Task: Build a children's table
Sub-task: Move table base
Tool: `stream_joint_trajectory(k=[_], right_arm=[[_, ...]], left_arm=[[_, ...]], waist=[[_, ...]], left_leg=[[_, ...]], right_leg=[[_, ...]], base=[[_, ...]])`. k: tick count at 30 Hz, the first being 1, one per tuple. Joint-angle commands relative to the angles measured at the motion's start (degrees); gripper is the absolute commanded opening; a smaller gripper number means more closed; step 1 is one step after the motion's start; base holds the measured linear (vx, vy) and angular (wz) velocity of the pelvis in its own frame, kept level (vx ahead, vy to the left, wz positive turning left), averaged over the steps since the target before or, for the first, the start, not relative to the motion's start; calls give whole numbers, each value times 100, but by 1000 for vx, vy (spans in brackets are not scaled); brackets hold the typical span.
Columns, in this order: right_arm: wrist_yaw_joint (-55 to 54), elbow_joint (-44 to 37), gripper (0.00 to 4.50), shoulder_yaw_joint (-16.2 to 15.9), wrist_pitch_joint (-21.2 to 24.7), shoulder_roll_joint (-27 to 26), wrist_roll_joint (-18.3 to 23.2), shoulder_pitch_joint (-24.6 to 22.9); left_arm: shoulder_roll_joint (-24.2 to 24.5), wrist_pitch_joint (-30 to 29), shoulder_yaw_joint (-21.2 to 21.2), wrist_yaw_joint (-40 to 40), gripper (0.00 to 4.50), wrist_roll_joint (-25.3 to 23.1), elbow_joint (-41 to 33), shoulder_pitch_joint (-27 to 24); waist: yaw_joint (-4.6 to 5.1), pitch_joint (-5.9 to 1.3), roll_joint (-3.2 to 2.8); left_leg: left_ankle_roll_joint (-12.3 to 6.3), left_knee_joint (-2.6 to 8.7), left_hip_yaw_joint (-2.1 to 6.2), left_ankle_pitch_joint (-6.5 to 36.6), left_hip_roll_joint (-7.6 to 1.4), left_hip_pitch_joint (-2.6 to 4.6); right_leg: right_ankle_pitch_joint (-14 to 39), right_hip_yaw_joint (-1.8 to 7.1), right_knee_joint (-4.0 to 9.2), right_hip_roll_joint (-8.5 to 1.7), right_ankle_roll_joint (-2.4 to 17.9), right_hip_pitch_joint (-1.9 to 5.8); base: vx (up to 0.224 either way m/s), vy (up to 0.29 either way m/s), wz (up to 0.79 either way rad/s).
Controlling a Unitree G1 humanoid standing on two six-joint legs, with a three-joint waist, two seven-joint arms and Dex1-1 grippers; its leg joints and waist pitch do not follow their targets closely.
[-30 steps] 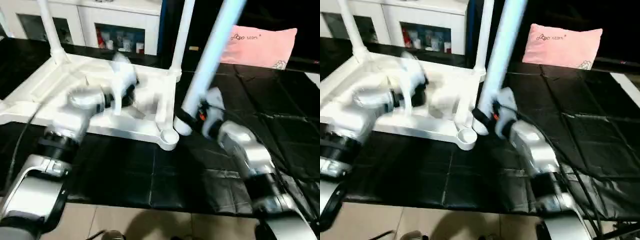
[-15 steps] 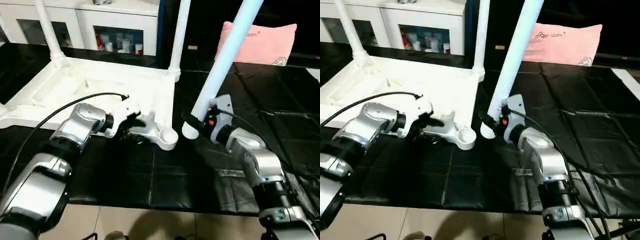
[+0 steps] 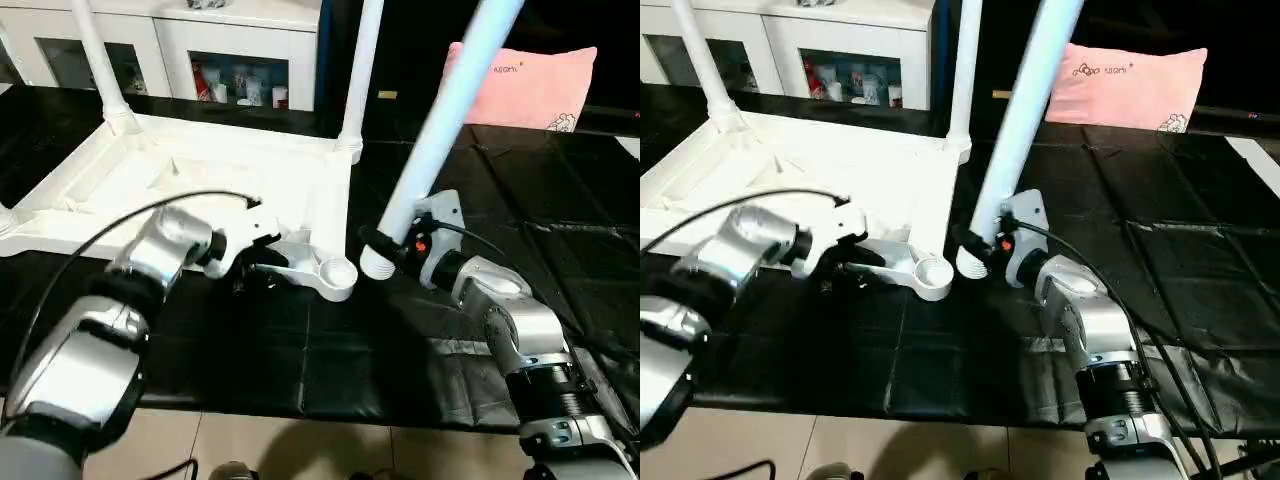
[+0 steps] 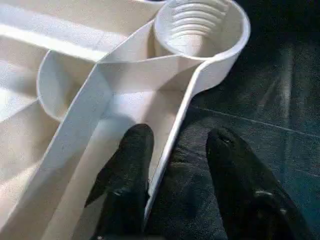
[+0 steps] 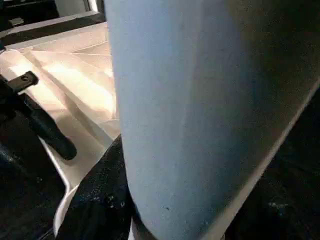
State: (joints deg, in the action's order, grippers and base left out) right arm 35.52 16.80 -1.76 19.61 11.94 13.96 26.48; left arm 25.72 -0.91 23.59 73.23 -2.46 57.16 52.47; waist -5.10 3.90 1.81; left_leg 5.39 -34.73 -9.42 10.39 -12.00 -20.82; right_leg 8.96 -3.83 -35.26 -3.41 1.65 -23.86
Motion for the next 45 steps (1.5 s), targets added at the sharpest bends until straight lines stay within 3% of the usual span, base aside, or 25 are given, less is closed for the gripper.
stream_joint_trajectory(k=[1,6,12,18,21,22,23,27,34,39,45], right_arm=[[33,-87,191,7,7,71,6,-63],[69,0,191,-13,-86,101,-70,-25],[110,54,191,-64,-134,144,-111,27],[119,52,191,-53,-138,131,-103,63],[128,21,191,-15,-77,91,-30,64],[129,15,191,-9,-65,83,-16,64],[132,9,191,-18,-58,74,-16,61],[150,-9,191,-49,-38,51,-14,57],[144,-53,191,-35,-3,24,30,28],[153,-67,191,-44,2,23,31,-4],[160,-18,191,-86,-22,5,11,10]], left_arm=[[-28,-17,154,258,154,-91,-33,-9],[-17,-145,259,739,106,-181,-115,28],[-52,-36,342,797,63,-397,-11,58],[-208,-459,101,801,21,-107,-178,-38],[-444,-769,-207,-65,7,-83,-113,-90],[-489,-808,-264,-236,5,-87,-83,-95],[-556,-926,-350,-431,3,-72,-53,-115],[-722,-1554,-612,-840,0,67,-233,-220],[-771,-2089,-660,-1156,0,29,-1165,-697],[-711,-2208,-570,-1071,0,-26,-1765,-1052],[-581,-1293,-671,-994,0,66,-1981,-1187]], waist=[[-13,-489,-96],[-20,-488,-91],[-17,-468,-85],[-23,-477,-92],[-10,-480,-64],[-16,-478,-68],[-7,-476,-35],[30,-467,-33],[109,-474,-51],[125,-457,-52],[136,-467,-56]], left_leg=[[89,408,-7,923,-70,49],[52,411,-17,860,-71,52],[72,421,-17,1029,-70,68],[67,419,-19,992,-73,77],[28,408,-26,949,-70,54],[-5,399,-26,987,-65,61],[-27,400,-27,970,-49,37],[-55,399,-16,920,-39,25],[-166,395,-24,864,-49,32],[-116,411,-25,1056,-52,58],[-116,420,-21,997,-49,43]], right_leg=[[825,277,340,-425,1226,426],[771,278,341,-429,1269,427],[1087,278,380,-431,1200,424],[987,280,367,-427,1271,422],[831,276,344,-420,1342,443],[930,270,365,-425,1330,436],[1065,267,385,-427,1263,465],[1400,253,422,-418,1099,454],[1201,254,425,-394,1203,431],[1566,257,463,-392,1073,408],[1428,264,448,-388,1034,410]], base=[[0,0,0],[0,0,0],[0,0,0],[0,0,0],[0,0,0],[0,0,0],[0,0,0],[0,0,0],[0,0,0],[0,0,0],[0,0,0]])
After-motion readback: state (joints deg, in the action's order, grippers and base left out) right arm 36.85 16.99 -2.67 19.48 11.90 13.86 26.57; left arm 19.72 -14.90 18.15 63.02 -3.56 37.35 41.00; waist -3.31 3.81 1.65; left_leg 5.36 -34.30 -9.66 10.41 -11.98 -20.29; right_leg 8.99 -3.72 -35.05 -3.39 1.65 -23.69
